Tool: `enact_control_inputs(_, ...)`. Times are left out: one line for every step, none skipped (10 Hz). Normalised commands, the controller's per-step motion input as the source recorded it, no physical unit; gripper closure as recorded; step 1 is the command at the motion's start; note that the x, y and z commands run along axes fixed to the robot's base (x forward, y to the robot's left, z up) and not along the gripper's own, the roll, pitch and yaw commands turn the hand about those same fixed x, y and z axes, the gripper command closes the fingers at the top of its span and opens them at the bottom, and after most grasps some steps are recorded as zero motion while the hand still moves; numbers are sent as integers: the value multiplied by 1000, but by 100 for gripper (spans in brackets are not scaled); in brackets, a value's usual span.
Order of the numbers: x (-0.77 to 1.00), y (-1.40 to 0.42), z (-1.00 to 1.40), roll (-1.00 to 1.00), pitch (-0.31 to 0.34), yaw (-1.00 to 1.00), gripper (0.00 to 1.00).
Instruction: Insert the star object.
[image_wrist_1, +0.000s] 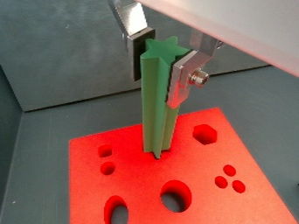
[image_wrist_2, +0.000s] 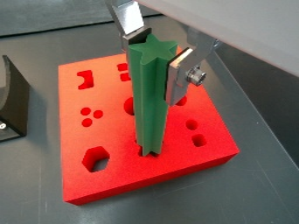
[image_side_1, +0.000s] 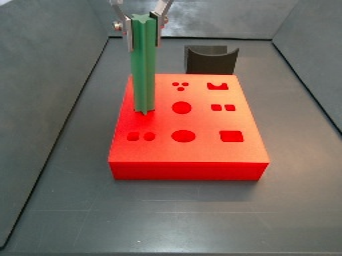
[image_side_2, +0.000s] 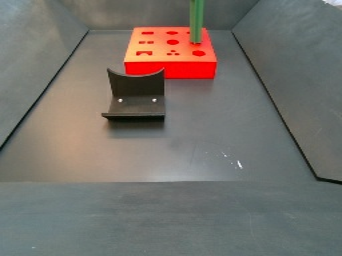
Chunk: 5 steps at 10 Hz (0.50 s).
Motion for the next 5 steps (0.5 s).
enact_control_inputs(266, -106, -97, 87, 20, -186, 100)
enact_control_inputs(343, -86, -80, 71, 34, -300, 100)
enact_control_inputs(306, -14, -80, 83, 46, -386, 100)
enact_control_inputs(120, 0, -131, 104, 54, -446, 100)
enact_control_inputs(-63, 91, 0, 7, 31, -546, 100)
